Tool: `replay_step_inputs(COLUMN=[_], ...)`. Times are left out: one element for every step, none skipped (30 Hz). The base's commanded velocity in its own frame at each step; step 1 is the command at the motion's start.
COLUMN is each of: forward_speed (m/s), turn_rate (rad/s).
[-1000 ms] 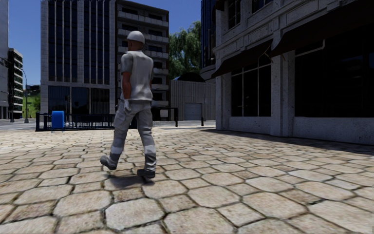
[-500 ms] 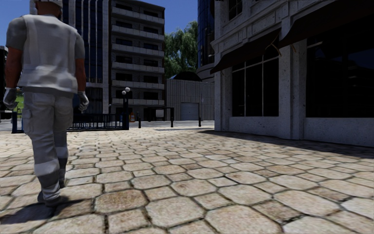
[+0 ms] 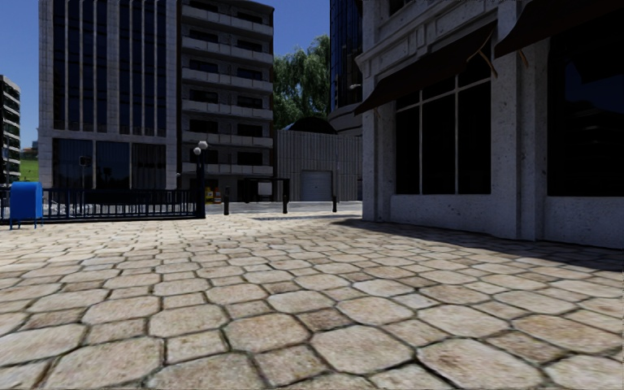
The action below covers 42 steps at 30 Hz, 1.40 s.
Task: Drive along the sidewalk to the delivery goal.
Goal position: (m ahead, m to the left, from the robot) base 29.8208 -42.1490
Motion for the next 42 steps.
replay_step_inputs(forward_speed=[2.0, 2.0, 2.0, 2.0, 2.0, 2.0, 2.0, 2.0, 2.0, 2.0, 2.0, 2.0, 2.0, 2.0, 2.0, 2.0, 2.0, 2.0, 2.0, 2.0, 2.0, 2.0, 2.0, 2.0, 2.0, 2.0, 2.0, 2.0, 2.0, 2.0, 2.0, 2.0, 2.0, 2.0, 2.0, 2.0, 2.0, 2.0, 2.0, 2.0, 2.0, 2.0], turn_rate=[0.0, 0.0, 0.0, 0.0, 0.0, 0.0, 0.0, 0.03, 0.06, 0.06, 0.06, 0.07, 0.07, 0.12, 0.12, 0.14, 0.14, 0.15, 0.15, 0.16, 0.2, 0.26, 0.3, 0.31, 0.31, 0.31, 0.31, 0.31, 0.31, 0.31, 0.31, 0.31, 0.31, 0.31, 0.31, 0.24, 0.0, 0.0, 0.0, 0.0, 0.0, 0.0])
